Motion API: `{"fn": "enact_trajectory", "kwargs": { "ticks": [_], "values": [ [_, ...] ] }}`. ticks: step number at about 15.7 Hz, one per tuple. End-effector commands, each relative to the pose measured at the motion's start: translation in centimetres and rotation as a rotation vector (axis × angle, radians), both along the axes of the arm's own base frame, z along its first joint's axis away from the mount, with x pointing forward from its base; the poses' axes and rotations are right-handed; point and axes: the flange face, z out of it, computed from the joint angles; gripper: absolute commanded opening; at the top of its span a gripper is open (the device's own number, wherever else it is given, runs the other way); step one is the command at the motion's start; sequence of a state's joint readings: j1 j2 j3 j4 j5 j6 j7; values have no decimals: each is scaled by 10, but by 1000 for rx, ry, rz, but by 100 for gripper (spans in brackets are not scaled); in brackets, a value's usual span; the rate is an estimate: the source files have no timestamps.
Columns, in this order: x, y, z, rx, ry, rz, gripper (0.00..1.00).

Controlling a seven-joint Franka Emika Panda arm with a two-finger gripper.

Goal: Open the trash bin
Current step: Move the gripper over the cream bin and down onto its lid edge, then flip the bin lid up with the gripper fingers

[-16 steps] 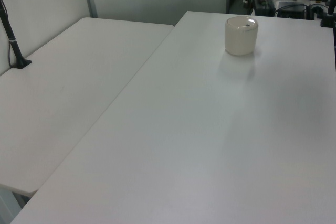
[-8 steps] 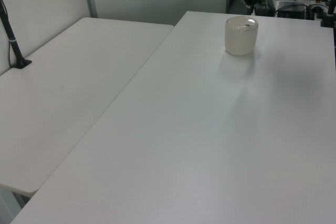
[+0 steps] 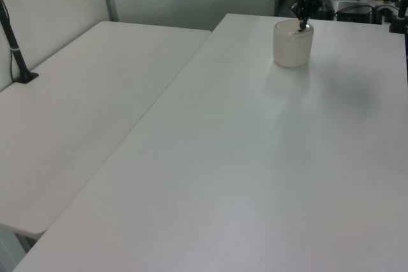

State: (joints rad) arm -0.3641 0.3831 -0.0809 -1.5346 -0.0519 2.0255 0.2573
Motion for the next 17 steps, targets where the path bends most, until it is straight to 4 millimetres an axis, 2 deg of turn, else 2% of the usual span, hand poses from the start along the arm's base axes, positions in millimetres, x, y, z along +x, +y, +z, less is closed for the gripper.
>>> {"fn": "enact_trajectory", "kwargs": {
  "ticks": [1, 4, 6, 8, 10, 13, 17],
  "values": [
    [4, 4, -10, 16, -18, -13, 0],
    [4, 3, -20, 20, -2, -13, 0],
    [4, 2, -14, 18, -5, -7, 0],
    [5, 5, 12, 2, -31, 3, 0],
    [5, 20, 38, 12, -12, 24, 0],
    [13, 72, 83, -3, -39, 104, 0],
    [14, 151, 113, 9, -10, 219, 0]
  ]
}}
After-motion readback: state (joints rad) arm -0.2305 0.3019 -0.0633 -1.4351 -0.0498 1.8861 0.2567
